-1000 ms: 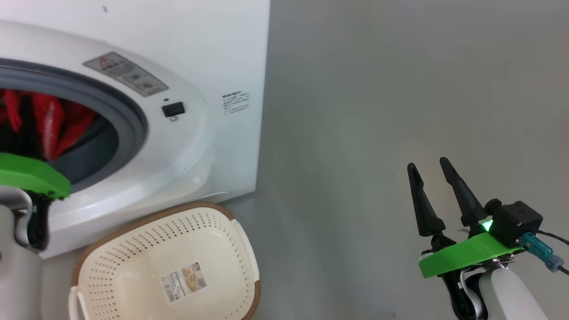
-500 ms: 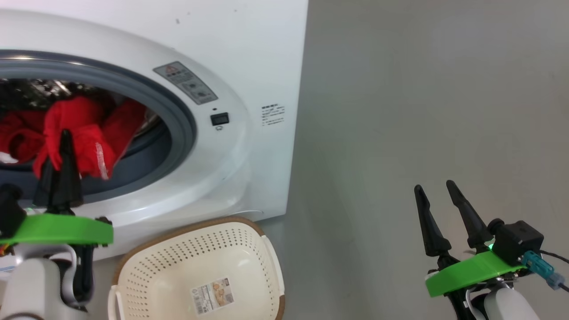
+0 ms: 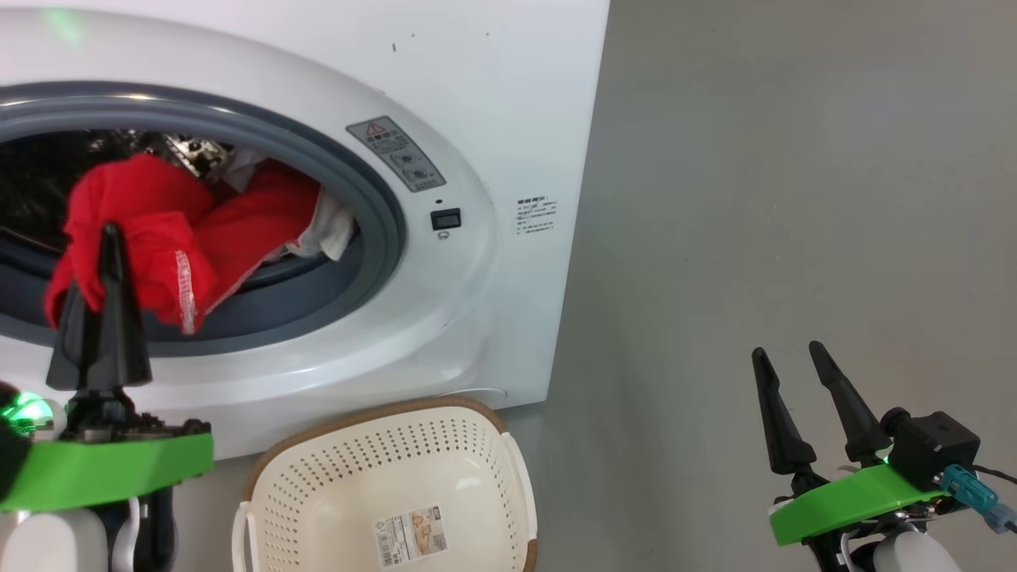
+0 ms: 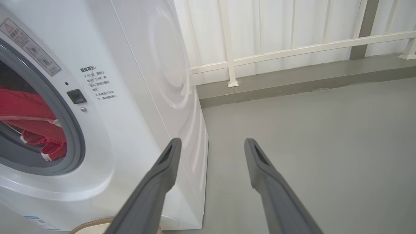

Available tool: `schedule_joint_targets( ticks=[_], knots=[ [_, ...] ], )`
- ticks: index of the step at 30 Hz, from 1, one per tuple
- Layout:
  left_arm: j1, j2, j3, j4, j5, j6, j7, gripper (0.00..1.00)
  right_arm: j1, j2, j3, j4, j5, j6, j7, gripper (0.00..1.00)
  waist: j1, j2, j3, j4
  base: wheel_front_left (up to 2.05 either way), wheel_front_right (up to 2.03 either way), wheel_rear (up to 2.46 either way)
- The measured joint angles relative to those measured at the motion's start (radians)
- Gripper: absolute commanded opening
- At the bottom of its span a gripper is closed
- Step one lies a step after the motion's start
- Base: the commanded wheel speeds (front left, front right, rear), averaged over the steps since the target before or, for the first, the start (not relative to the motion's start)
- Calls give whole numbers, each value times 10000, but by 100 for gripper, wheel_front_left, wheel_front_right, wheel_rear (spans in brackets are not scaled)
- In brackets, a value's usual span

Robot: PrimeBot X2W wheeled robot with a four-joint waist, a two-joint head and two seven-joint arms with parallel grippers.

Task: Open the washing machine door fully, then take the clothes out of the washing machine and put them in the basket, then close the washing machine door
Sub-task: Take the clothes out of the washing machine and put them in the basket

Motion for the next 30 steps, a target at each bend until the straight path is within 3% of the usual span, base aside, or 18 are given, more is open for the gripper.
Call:
schedule_joint_targets(
  ticks=[13,23,30],
  knots=[
    [354,-318,-337,-2383,573,2,-29,0,-1,-4,-102,-12,0,0,0,100,0,0,120,121,0,0,0],
    [784,-462,-591,-359,468,0,-29,0,-9,-4,-61,-50,0,0,0,100,0,0,307,-80,0,0,0],
    [1117,-535,-915,2146,351,0,-25,0,-74,-2,-19,-104,2,0,0,100,0,0,700,-260,0,0,0]
  ],
)
